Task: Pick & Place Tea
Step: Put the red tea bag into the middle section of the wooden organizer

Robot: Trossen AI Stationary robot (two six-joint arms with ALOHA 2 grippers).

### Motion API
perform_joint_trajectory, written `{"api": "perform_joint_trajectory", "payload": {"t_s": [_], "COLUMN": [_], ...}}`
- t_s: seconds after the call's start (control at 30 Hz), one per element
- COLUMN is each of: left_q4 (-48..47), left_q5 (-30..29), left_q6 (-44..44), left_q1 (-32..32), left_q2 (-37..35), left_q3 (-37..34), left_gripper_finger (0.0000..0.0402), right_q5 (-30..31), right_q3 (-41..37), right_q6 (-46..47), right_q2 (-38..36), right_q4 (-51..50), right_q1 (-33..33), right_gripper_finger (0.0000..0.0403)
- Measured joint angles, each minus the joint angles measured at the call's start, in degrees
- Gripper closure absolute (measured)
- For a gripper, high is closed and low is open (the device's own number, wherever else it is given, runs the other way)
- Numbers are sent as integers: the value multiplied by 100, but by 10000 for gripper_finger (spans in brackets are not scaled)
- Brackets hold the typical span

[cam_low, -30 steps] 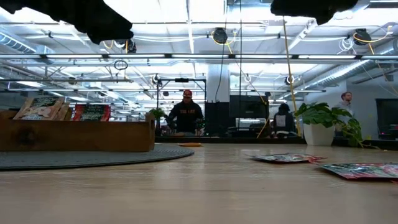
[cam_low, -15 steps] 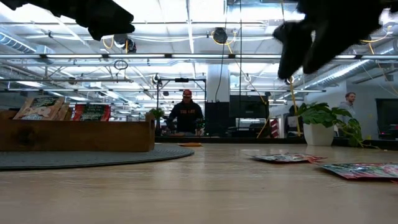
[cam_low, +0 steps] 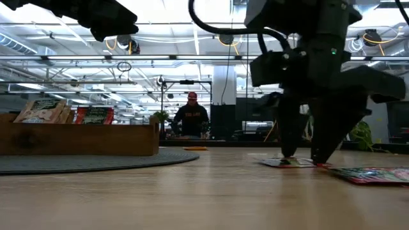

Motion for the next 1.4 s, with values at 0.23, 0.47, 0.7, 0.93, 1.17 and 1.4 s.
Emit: {"api": "perform_joint_trajectory", "payload": {"t_s": [0.23, 0.47, 0.7, 0.93, 1.17, 1.4], "left_q4": [-2, -4, -4, -4, -3, -2], "left_q5": [2, 0, 0, 0, 0, 0], "left_q6": [2, 2, 4, 4, 4, 4], "left_q1": [-2, -1, 0, -1, 0, 0], "left_q2": [0, 0, 0, 2, 2, 2], "left_q3": [0, 0, 2, 4, 7, 7], "left_gripper_finger": [194, 194, 194, 194, 194, 194], "right_q5": [-147, -525, -505, -629, 282, 446], "right_q3": [-198, -789, -1266, -1145, -359, 44], "right_q6": [16, 564, 619, 632, 681, 579], "right_q2": [73, 66, 70, -404, -838, -789], "right_q4": [729, 1125, 1561, 1248, -520, -852], "right_q1": [-144, -366, -368, -356, -288, -78], "right_gripper_finger": [138, 172, 258, 271, 152, 83]}}
